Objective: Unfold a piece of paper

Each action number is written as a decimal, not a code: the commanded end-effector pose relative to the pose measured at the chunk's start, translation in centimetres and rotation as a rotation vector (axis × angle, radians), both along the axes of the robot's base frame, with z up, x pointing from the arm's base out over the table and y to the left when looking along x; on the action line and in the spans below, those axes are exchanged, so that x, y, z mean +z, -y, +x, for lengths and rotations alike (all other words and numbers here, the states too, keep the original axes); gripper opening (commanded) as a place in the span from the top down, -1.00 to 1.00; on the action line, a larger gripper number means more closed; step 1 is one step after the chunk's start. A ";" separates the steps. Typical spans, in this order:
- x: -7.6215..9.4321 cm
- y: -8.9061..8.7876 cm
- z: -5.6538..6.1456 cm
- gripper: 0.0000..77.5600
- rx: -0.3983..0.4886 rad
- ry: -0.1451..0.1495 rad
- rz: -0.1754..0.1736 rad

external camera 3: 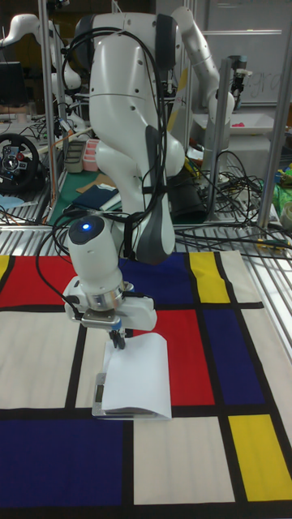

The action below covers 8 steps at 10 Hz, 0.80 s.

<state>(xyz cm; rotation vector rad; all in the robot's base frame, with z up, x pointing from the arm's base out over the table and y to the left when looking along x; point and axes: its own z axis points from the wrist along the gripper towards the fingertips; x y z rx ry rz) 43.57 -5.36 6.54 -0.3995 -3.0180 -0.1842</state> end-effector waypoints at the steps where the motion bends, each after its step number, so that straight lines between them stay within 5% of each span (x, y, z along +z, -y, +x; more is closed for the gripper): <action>1: 0.1 0.0 0.1 0.97 0.001 0.003 0.004; 2: 0.1 0.0 0.1 0.97 0.001 0.003 0.004; 3: 0.2 0.0 0.3 0.97 0.002 0.030 0.075; 4: 0.2 0.0 0.5 0.97 -0.004 0.029 0.089; 8: 1.4 -1.0 1.2 0.97 -0.001 0.023 0.089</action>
